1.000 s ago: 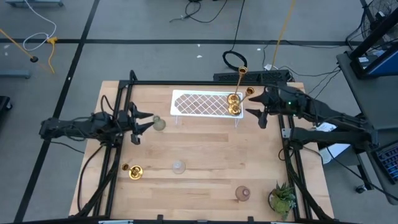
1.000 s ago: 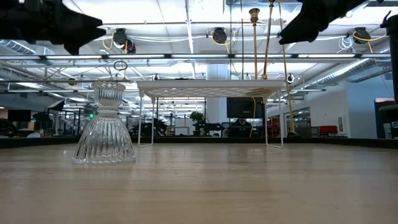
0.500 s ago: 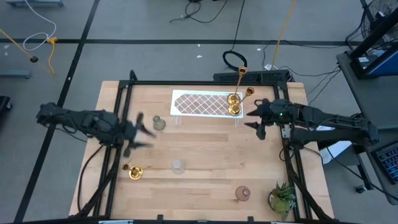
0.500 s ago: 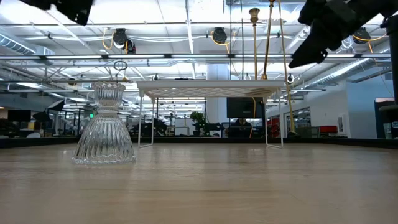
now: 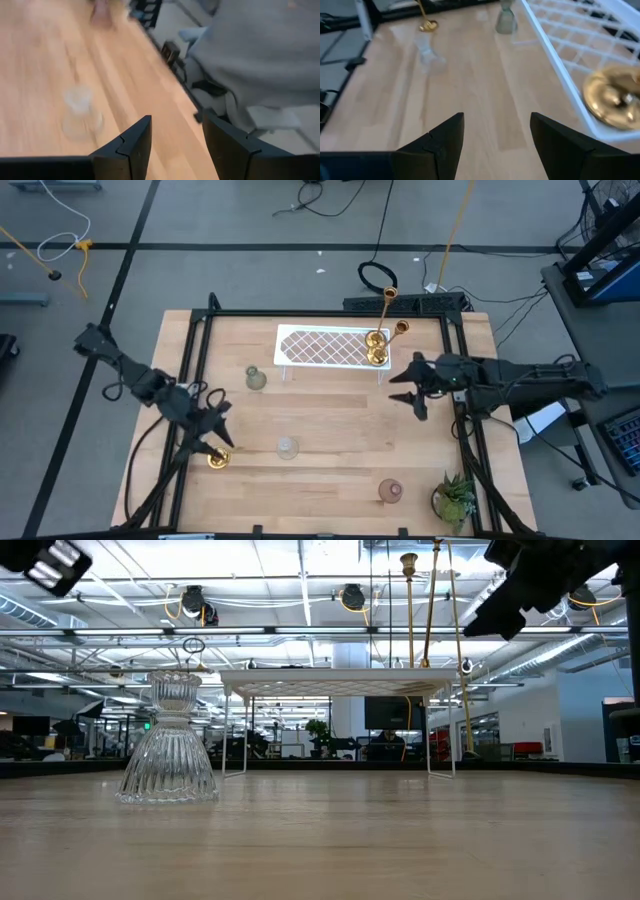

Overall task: Pick & Place candle stick holders
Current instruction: Put the gold candle holder on the shelf

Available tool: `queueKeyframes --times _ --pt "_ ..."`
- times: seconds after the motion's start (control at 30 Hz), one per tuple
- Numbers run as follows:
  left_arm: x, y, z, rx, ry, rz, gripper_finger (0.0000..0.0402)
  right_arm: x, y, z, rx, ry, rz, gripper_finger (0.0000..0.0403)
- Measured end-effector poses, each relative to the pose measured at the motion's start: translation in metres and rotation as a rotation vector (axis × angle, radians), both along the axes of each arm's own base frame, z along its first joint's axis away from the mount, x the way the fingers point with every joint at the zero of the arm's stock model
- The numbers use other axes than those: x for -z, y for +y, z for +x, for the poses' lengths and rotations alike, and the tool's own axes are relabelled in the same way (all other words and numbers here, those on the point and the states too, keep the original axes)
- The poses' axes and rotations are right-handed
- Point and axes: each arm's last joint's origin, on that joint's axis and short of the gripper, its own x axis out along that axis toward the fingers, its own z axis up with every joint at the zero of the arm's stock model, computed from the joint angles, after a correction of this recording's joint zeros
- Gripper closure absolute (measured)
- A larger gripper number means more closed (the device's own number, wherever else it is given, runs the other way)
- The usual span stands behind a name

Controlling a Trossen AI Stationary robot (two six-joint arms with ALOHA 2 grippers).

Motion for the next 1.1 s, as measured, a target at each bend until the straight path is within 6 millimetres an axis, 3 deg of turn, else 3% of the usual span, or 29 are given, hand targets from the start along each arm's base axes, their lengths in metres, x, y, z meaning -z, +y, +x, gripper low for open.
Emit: queueKeyframes --times 0.5,0.7,0.93,1.1 --pt "0.023 -0.004 -0.029 -0.015 0.342 0.087 0.022 -0.008 0.01 0.005 -0.063 -0.091 -0.003 0.0186" --pt "0.024 -0.007 -0.032 -0.007 0.355 0.094 0.022 -0.004 0.01 0.009 -0.062 -0.07 -0.009 0.0187" --pt "0.031 -0.003 -0.038 -0.112 0.468 0.092 0.0221 0.0 0.01 0.014 -0.062 -0.044 -0.01 0.0188" --pt "0.036 -0.004 -0.038 -0.113 0.463 0.121 0.0249 0.002 0.011 0.018 -0.064 -0.031 -0.009 0.0188"
